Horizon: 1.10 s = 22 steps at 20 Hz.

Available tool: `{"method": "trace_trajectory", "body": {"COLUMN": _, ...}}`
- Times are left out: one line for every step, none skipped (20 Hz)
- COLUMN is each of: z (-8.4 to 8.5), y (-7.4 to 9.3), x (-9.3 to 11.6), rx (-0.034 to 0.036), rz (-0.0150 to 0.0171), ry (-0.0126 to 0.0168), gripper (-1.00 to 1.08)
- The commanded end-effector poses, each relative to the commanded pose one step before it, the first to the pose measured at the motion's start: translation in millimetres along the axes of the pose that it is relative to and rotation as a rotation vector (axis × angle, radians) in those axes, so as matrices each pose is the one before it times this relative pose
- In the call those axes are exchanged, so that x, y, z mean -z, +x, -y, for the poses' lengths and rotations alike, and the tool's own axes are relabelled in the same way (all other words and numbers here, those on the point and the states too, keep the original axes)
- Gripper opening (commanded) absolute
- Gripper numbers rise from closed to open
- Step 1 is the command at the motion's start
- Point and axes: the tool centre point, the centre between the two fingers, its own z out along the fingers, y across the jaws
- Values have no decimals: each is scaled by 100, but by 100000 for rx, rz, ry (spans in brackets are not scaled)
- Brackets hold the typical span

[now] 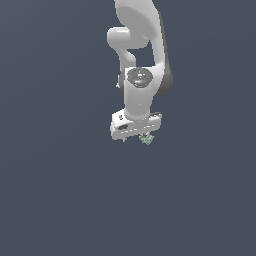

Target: Pick up the object and move it to a goal position.

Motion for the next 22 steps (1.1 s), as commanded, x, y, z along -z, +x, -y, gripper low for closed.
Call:
{"method": "trace_trajectory", "body": {"z": 1163, "y": -539, "x": -808, "rx": 7954, "rz": -36, "ry": -247, "gripper": 100}}
{"method": "trace_trajectory", "body": {"z": 542, "y": -216, "x": -353, "rx": 3612, "rz": -30, "ry": -101, "gripper": 100}}
{"method": "trace_trajectory", "body": {"z": 583, "y": -216, "x": -366, "rx": 3822, "rz": -36, "ry": -97, "gripper": 100}}
{"method": "trace_trajectory", "body": {"z": 605, "y": -206, "x": -367, "rx": 3901, "rz": -42, "ry": -88, "gripper": 100}}
{"method": "trace_trajectory", "body": {"z": 589, "y": -183, "x": -344, "rx": 3739, "rz": -45, "ry": -74, "gripper": 100}}
{"method": "trace_trajectory", "body": {"z": 566, "y": -160, "x": -320, "rx": 3545, "rz": -48, "ry": -62, "gripper": 100}}
{"method": "trace_trajectory", "body": {"z": 541, "y": -139, "x": -297, "rx": 3350, "rz": -51, "ry": -51, "gripper": 100}}
{"method": "trace_trajectory", "body": {"z": 515, "y": -119, "x": -275, "rx": 3154, "rz": -52, "ry": -41, "gripper": 100}}
{"method": "trace_trajectory", "body": {"z": 488, "y": -102, "x": -253, "rx": 2956, "rz": -54, "ry": -33, "gripper": 100}}
{"method": "trace_trajectory", "body": {"z": 459, "y": -86, "x": -232, "rx": 2756, "rz": -54, "ry": -26, "gripper": 100}}
{"method": "trace_trajectory", "body": {"z": 429, "y": -72, "x": -212, "rx": 2556, "rz": -54, "ry": -20, "gripper": 100}}
{"method": "trace_trajectory", "body": {"z": 397, "y": -60, "x": -193, "rx": 2354, "rz": -53, "ry": -15, "gripper": 100}}
{"method": "trace_trajectory", "body": {"z": 365, "y": -49, "x": -174, "rx": 2152, "rz": -51, "ry": -11, "gripper": 100}}
{"method": "trace_trajectory", "body": {"z": 333, "y": -39, "x": -156, "rx": 1950, "rz": -49, "ry": -7, "gripper": 100}}
{"method": "trace_trajectory", "body": {"z": 299, "y": -31, "x": -138, "rx": 1746, "rz": -45, "ry": -5, "gripper": 100}}
{"method": "trace_trajectory", "body": {"z": 265, "y": -24, "x": -121, "rx": 1542, "rz": -42, "ry": -3, "gripper": 100}}
{"method": "trace_trajectory", "body": {"z": 230, "y": -19, "x": -104, "rx": 1337, "rz": -37, "ry": -2, "gripper": 100}}
{"method": "trace_trajectory", "body": {"z": 196, "y": -14, "x": -87, "rx": 1132, "rz": -33, "ry": -1, "gripper": 100}}
{"method": "trace_trajectory", "body": {"z": 161, "y": -10, "x": -71, "rx": 927, "rz": -27, "ry": 0, "gripper": 100}}
{"method": "trace_trajectory", "body": {"z": 125, "y": -7, "x": -55, "rx": 721, "rz": -22, "ry": 0, "gripper": 100}}
{"method": "trace_trajectory", "body": {"z": 90, "y": -4, "x": -39, "rx": 517, "rz": -16, "ry": 0, "gripper": 100}}
{"method": "trace_trajectory", "body": {"z": 53, "y": -3, "x": -23, "rx": 309, "rz": -9, "ry": 0, "gripper": 100}}
